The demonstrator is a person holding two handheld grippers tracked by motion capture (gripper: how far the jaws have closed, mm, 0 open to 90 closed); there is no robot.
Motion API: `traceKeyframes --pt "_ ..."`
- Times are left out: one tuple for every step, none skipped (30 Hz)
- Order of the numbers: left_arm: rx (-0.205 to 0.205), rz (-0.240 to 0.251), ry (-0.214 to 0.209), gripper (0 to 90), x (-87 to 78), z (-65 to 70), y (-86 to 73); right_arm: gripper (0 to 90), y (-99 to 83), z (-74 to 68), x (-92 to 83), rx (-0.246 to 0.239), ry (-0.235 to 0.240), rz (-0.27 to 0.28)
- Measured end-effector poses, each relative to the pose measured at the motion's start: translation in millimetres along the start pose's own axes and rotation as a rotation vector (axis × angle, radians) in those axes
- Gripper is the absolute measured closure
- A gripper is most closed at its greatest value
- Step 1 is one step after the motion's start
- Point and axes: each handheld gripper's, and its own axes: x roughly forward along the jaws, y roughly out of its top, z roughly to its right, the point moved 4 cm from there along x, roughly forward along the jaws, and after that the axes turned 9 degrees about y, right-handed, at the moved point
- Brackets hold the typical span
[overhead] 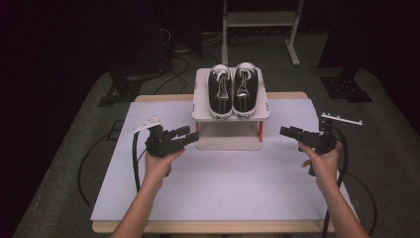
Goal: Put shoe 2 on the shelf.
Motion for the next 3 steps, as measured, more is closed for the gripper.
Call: traceKeyframes --pt "-0.001 -0.002 0.001 36.0 -1.7 -0.1 -2.4 32.4 -4.1 1.4 -3.7 -0.002 -0.003 -0.001" --pt "0.000 -0.002 0.002 35.5 -2.7 -0.5 -4.1 31.9 -7.5 2.5 -6.9 -0.002 -0.002 -0.002" --pt "-0.001 -0.005 0.001 35.2 -4.3 -0.9 -6.4 31.7 -10.1 3.4 -9.4 -0.002 -0.001 0.000"
